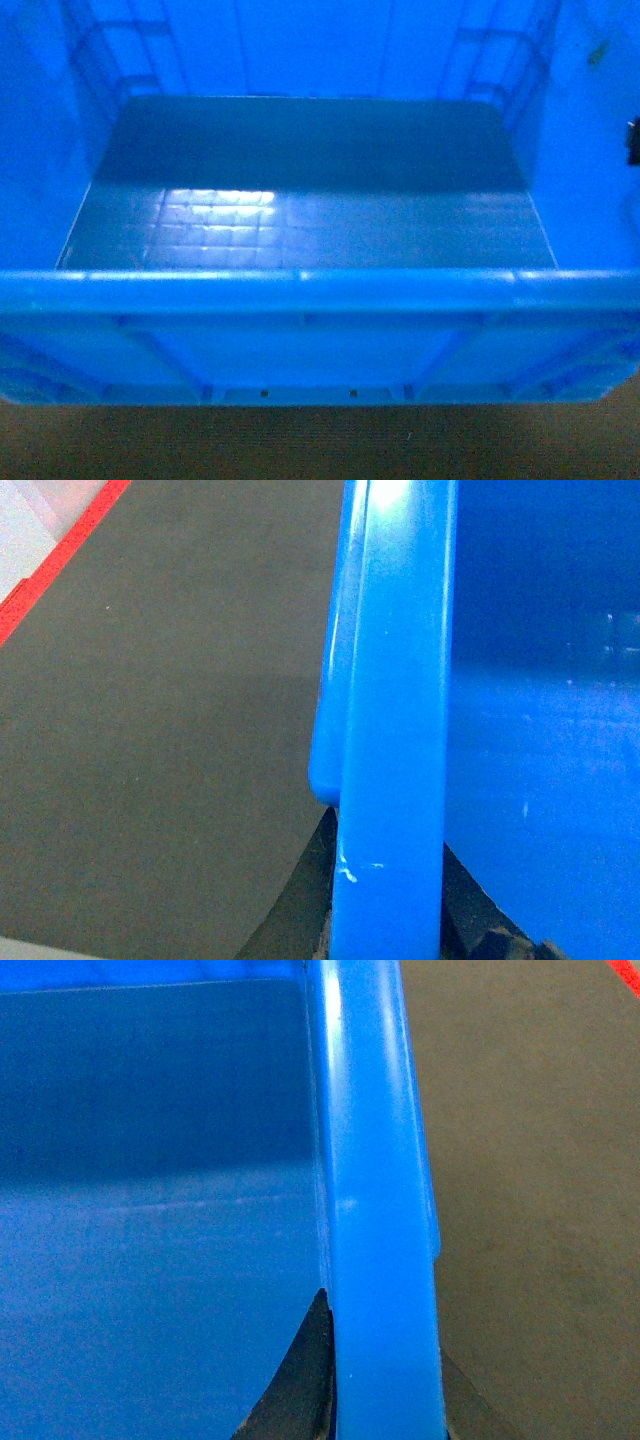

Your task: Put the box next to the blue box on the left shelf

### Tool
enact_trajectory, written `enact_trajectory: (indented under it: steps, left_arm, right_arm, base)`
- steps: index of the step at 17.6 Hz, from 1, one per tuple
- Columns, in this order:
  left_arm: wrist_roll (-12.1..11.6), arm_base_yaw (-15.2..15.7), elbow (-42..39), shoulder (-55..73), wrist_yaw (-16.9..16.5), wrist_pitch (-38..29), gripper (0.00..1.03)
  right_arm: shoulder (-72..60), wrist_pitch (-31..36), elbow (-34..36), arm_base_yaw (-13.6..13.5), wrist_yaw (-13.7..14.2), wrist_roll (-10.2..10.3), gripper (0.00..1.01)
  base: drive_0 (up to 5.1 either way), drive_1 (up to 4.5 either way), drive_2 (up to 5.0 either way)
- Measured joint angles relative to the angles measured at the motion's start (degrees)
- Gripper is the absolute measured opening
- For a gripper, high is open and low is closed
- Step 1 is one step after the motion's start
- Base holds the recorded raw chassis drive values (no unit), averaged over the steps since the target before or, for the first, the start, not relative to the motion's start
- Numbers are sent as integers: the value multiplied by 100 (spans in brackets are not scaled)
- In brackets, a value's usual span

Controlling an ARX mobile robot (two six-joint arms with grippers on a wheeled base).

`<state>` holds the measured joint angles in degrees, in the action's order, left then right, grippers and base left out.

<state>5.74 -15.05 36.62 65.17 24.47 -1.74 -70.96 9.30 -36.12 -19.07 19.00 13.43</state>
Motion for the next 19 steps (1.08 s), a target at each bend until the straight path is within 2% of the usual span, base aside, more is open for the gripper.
enact_trajectory:
  steps: [1,2,3,4,5,12,19]
  left_arm:
    - [92,-378,-402,-590,345,195,12]
    - [98,-601,-848,-1156,671,-59,12]
    - [66,-669,-1106,-1355,763,-518,12]
    - [66,-693,-1134,-1414,802,-682,12]
    - [72,-693,-1134,-1434,804,-702,12]
    - [90,-693,-1134,-1379,807,-632,12]
    - [92,-693,-1134,-1379,811,-608,12]
  right_arm:
    - [575,-28,516,-125,210,-2,9]
    - [1123,369,1047,-238,393,-96,10]
    - [1285,791,1233,-282,564,-286,10]
    - [1377,927,1215,-304,597,-435,10]
    - [1412,946,1204,-306,623,-498,10]
    - [1335,879,1209,-306,623,-496,10]
    - [1331,870,1209,-306,623,-498,10]
  base:
    - [0,0,0]
    - [0,0,0]
    - [0,0,0]
    - [0,0,0]
    - [0,0,0]
    - [0,0,0]
    - [-166,-166,-166]
